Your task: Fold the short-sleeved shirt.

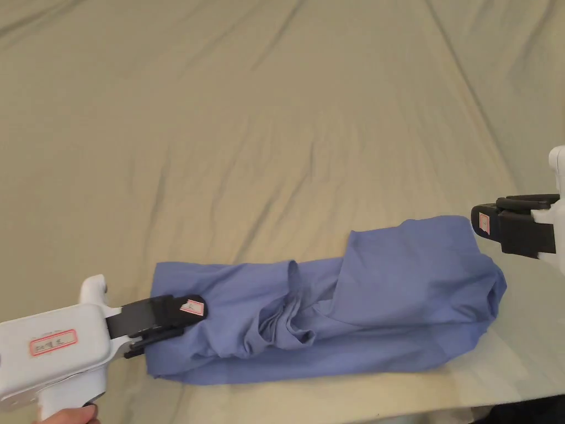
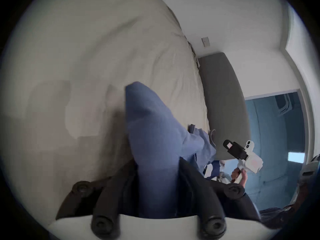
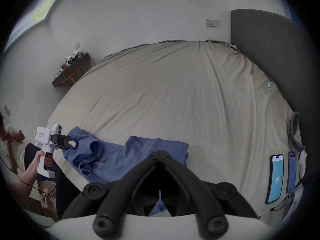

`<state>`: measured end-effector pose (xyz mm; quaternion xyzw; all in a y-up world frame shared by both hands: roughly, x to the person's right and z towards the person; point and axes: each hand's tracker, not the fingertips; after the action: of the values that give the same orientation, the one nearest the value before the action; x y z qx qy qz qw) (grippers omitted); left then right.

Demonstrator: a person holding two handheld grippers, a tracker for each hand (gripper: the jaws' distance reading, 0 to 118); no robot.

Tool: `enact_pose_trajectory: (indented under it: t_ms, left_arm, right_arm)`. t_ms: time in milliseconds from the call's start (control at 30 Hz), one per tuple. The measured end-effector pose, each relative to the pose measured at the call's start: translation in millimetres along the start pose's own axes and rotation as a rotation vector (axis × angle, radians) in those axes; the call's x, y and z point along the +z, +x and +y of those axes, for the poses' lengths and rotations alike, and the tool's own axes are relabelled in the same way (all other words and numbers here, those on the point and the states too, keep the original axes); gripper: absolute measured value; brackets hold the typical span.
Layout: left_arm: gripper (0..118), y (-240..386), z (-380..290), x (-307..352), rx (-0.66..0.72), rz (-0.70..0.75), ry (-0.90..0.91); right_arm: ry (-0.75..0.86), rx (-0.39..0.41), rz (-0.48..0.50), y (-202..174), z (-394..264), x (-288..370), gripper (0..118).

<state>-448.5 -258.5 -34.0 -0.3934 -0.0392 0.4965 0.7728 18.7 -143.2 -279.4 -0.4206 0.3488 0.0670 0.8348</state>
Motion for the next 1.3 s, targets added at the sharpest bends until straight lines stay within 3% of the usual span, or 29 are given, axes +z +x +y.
enact_pose_trajectory:
  t_ms: [100,233,300,333,567,633,767,933,967,1000,1033,1067,1167,1267,1300]
  left_arm:
    - [18,2,7,23,0.004,0.073,0.01]
    - [18,29,12,54,-0.122,0.351,0.062]
    - [18,46,13,64,-0.095,0.42,0.071]
    - [18,60,10,66,-0.153,0.447,0.097]
    - [18,161,-3,-4,-0.414,0.622,0.001]
    - [18,183,-10,-40,-0.513,0.59,-0.066]
    - [18,207,-19,-121,-0.566,0.567,-0.221]
    - [19,228,-34,-181,-0.508,0.448,-0.305]
    - [31,230,-35,-187,-0.48,0.43,-0.308]
    - [62,230,-35,-190,-0.449,0.369,-0.312]
    - [79,235,-37,-188,-0.419,0.283,-0.33]
    - [80,239,-37,-181,-0.393,0.221,-0.331]
    - [80,249,-35,-131,-0.402,0.151,-0.231]
    - [77,246,-34,-87,-0.444,0.328,-0.04]
    - [48,248,-41,-79,-0.477,0.4,0.031]
  right_arm:
    - [0.014,-0.004,0.005,2,1,4,2]
    - [0.02,0.002,0.004,8,3,6,2]
    - [0.026,0.0,0.004,11,3,7,2]
    - [0.032,-0.001,0.007,12,3,8,2]
    - [0.065,-0.03,0.024,23,0,12,2]
    - [0.073,-0.042,0.026,28,-3,15,2]
    - [0.081,-0.068,0.024,40,-13,21,2]
    - [0.075,-0.111,0.003,60,-28,26,2]
    - [0.075,-0.125,-0.002,64,-31,27,2]
    - [0.073,-0.135,-0.005,68,-33,27,2]
    - [0.073,-0.141,-0.006,71,-35,28,2]
    - [0.072,-0.148,-0.009,73,-37,28,2]
    - [0.075,-0.167,-0.018,80,-40,31,2]
    - [0.086,-0.178,-0.028,83,-40,36,2]
    - [0.089,-0.18,-0.028,84,-40,37,2]
